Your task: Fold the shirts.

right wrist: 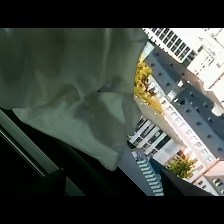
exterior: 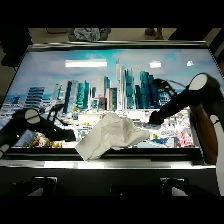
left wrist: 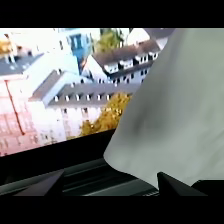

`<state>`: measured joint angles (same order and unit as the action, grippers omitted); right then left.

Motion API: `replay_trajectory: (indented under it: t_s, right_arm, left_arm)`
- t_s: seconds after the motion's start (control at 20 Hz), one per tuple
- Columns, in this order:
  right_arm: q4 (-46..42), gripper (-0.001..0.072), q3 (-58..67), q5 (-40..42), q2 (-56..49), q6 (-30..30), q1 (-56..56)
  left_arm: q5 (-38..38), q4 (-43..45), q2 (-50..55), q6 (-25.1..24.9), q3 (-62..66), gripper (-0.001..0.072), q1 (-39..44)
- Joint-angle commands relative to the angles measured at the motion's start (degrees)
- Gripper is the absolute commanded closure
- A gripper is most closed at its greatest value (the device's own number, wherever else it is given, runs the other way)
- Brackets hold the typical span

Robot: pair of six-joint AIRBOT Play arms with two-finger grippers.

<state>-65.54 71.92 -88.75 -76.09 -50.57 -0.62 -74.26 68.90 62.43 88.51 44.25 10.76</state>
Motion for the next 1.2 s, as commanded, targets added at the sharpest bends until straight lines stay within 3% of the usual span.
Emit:
replay_trajectory:
  t_s: [0.0, 0.45, 0.55, 0.65, 0.7, 0.75, 0.8, 0.85, 1.0, 1.15]
  right_arm:
    - [0.8, -0.0003, -7.8, 5.7, 0.0, 2.0, -2.3]
    - [2.5, -0.0003, -17.8, 13.1, 0.0, 2.8, -2.3]
    - [5.0, 0.0004, -19.0, 15.1, -0.3, 2.9, -2.3]
    - [8.5, 0.0005, -20.5, 15.9, -1.2, 4.0, -2.3]
    - [10.0, 0.0020, -21.0, 15.7, -2.1, 4.7, -2.3]
    - [11.1, 0.0094, -21.2, 15.7, -3.0, 5.4, -2.3]
    - [11.4, 0.0299, -21.2, 16.3, -3.6, 5.4, -2.3]
    - [11.3, 0.0648, -21.2, 17.2, -3.7, 5.4, -2.3]
    - [11.4, 0.0669, -20.0, 17.6, -2.7, 7.8, -2.3]
    - [9.6, 0.0671, -13.7, 17.8, 2.8, 8.4, -1.7]
  left_arm:
    - [8.5, -10.4, -1.7, 0.0, -11.9, -0.0013, 2.8]
    - [15.0, -15.6, -0.9, 1.6, -14.2, 0.0001, 12.6]
    - [18.4, -15.6, -0.9, 4.1, -14.2, 0.0263, 12.6]
    - [20.4, -15.6, -0.9, 4.6, -14.2, 0.0616, 12.6]
    - [20.6, -15.6, -0.9, 4.5, -14.1, 0.0677, 12.6]
    - [20.5, -15.6, -0.9, 4.5, -14.1, 0.0677, 12.6]
    - [20.4, -15.6, -1.1, 4.4, -14.1, 0.0679, 12.6]
    - [20.3, -15.5, -1.5, 3.6, -13.9, 0.0680, 12.5]
    - [19.8, -10.9, -5.6, 2.8, -10.3, 0.0682, 12.4]
    - [17.1, -0.2, -12.9, 4.2, 0.8, 0.0682, 10.7]
